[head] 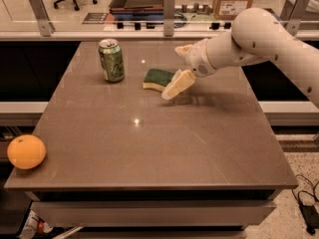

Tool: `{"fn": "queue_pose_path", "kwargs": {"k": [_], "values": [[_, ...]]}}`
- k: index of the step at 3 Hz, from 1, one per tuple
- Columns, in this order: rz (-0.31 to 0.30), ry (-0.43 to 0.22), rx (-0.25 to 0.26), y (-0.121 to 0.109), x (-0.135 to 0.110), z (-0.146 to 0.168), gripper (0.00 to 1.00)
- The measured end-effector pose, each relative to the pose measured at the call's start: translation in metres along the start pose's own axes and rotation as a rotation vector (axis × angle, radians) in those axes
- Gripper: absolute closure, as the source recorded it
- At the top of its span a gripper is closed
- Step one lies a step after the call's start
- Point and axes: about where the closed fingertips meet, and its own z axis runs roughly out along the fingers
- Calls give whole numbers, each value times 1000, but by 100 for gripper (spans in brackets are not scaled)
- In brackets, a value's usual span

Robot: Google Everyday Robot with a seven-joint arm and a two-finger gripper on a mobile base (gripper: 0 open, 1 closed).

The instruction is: Move sponge near orange

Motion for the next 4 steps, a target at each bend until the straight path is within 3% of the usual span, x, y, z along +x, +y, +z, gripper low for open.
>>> {"fn": "queue_pose_path", "kwargs": {"k": [1, 2, 4], "values": [[51, 12, -35, -6, 17, 13, 0], [92, 67, -51, 0, 33, 13, 18], [105, 92, -55, 5, 31, 8, 64]]}}
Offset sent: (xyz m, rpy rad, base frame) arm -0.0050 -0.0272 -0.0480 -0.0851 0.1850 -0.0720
